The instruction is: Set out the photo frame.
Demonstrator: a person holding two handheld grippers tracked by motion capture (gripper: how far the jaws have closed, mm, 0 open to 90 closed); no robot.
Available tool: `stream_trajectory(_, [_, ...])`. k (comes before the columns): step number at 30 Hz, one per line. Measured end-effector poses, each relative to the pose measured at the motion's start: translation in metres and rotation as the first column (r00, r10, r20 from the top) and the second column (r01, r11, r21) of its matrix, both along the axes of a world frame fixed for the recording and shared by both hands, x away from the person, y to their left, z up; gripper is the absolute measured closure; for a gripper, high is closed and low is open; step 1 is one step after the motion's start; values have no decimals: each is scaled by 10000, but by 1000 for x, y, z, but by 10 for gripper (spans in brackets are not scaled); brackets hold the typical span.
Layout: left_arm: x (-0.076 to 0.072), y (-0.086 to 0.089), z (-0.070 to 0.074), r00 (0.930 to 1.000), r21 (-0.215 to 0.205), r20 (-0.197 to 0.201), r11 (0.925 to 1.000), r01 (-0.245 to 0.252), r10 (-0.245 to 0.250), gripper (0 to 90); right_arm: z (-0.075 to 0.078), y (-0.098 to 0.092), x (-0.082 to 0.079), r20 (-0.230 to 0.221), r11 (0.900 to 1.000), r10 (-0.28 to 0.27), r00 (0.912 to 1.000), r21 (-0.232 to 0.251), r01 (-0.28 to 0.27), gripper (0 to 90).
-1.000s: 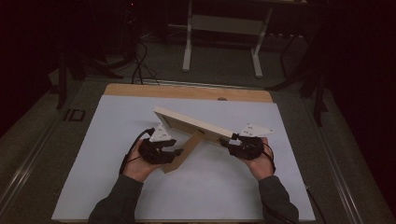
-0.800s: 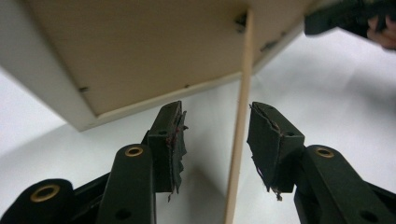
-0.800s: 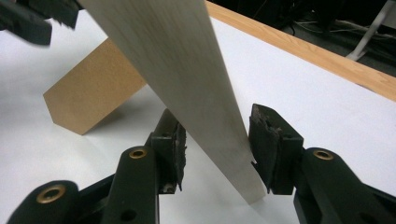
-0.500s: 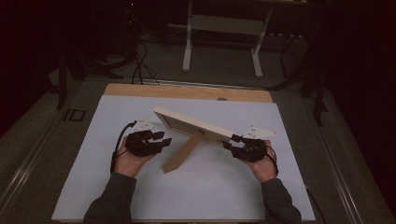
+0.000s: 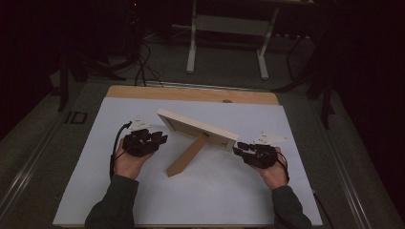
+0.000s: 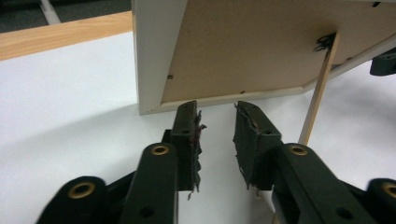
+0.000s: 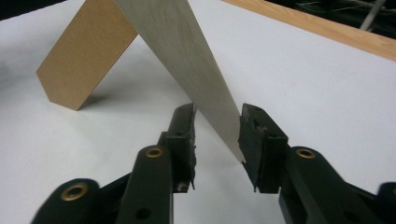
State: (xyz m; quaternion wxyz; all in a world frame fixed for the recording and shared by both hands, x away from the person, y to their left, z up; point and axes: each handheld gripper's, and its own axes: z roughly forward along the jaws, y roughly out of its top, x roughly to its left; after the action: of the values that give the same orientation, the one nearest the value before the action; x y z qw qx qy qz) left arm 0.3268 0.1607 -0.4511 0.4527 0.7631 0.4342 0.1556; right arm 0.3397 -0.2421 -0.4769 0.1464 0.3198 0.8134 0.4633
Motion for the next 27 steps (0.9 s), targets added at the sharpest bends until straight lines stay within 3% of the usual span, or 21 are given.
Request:
stream_trajectory(4, [3, -3, -2, 10000, -35, -80, 10000, 20, -20, 800, -3, 4, 2, -185, 9990, 36, 9998, -456, -44, 777])
stream_trajectory(9, [9, -9, -3, 9999, 26, -15, 9999, 111, -111, 875, -6, 1, 4, -489, 9975, 56, 9988, -696, -90, 833])
stream_trajectory(10, [12, -11, -4, 10000, 9, -22, 10000, 73, -73, 900, -7, -2, 4, -471, 9971, -131, 9988, -748, 96, 896])
stream_trajectory(15, [21, -15, -4, 9998, -355, -121, 9993, -139, 135, 900, -12, -7, 8, -380, 9953, -783, 9962, -600, 759, 899])
stream_trajectory(27, [31, -21, -8, 9992, -187, 165, 9992, -359, 362, 900, -16, 1, 17, -259, 9897, -1425, 9895, -197, 1420, 899])
